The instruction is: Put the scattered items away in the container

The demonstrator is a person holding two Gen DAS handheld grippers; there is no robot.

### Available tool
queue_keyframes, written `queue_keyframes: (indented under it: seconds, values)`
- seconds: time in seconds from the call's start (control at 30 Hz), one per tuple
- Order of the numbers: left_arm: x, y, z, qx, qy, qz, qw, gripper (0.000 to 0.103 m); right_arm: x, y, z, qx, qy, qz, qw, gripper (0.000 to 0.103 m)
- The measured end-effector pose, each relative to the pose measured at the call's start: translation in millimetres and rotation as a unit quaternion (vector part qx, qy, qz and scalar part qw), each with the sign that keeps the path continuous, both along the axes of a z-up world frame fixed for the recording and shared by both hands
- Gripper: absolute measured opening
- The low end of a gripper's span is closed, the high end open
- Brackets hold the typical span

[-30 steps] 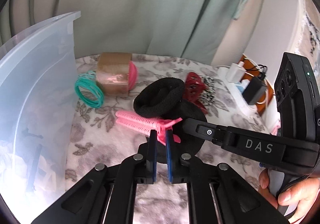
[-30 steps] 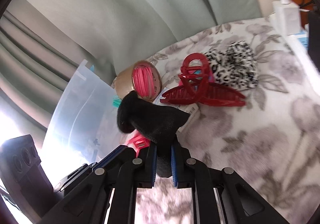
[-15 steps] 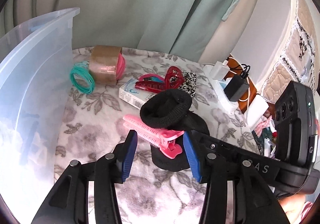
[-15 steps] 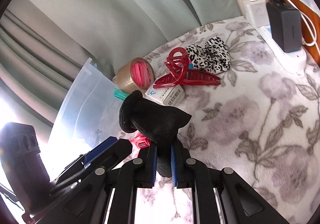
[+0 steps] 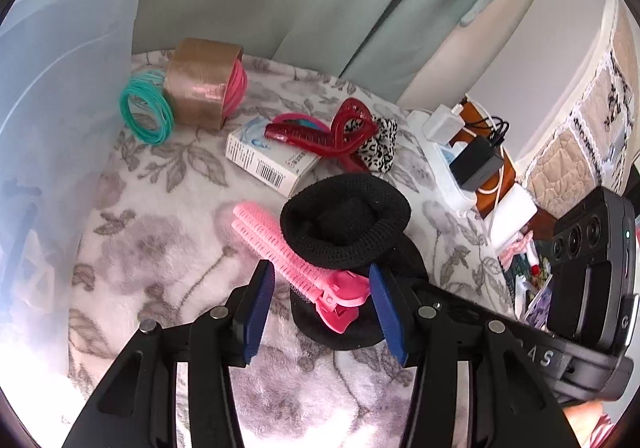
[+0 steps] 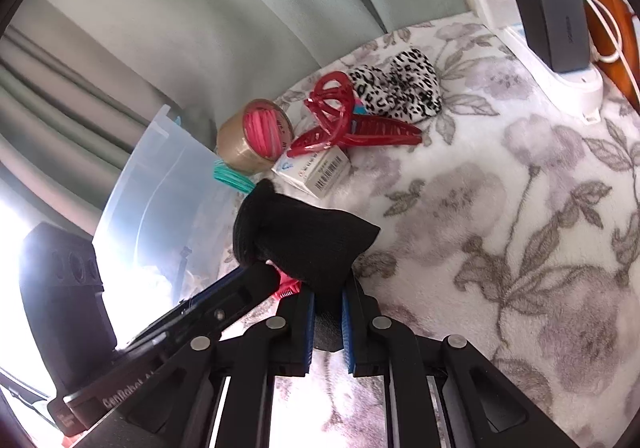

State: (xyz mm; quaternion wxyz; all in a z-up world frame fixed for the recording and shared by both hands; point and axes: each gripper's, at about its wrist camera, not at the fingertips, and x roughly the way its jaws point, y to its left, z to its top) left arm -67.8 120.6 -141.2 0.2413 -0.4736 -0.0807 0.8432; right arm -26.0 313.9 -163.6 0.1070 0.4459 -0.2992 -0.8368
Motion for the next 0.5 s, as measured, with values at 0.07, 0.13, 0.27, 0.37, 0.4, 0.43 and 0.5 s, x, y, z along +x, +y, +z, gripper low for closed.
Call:
queue_keyframes:
  seconds: [0.07,0.13,0.27,0.37,0.4,0.43,0.5]
  values:
    - [0,-1,-4,-0.001,-0.007,0.001,1.0000,0.052,0,0,-2,0.003,-0.005,-0.001,1.000,0.013]
    - [-1,-4,-8,0.008,-0.019,0.004,0.9998,0.052,0,-1,-4,0.014,-0.008,-0.001,1.000,0.013]
    - [-4,-7,-13,-0.003,-0.027,0.015,0.9995,0.052,1,0,-1,0.037,-0.014,0.010,0.999,0.016]
    - [-6,-10,-14,0.004,-0.031,0.016,0.9994,0.052,3,1,6,0.070,-0.018,0.018,0.997,0.038]
    - [-6,-10,-15,0.005,-0.032,0.016,0.9993,0.052,5,2,10,0.080,-0.017,0.016,0.997,0.044]
    - [-7,-10,-15,0.004,-0.031,0.015,0.9994,0.052,6,3,14,0.086,-0.014,0.012,0.996,0.051]
    - [-7,-8,-15,0.002,-0.028,0.013,0.9995,0.052,7,7,24,0.088,-0.004,0.005,0.996,0.051]
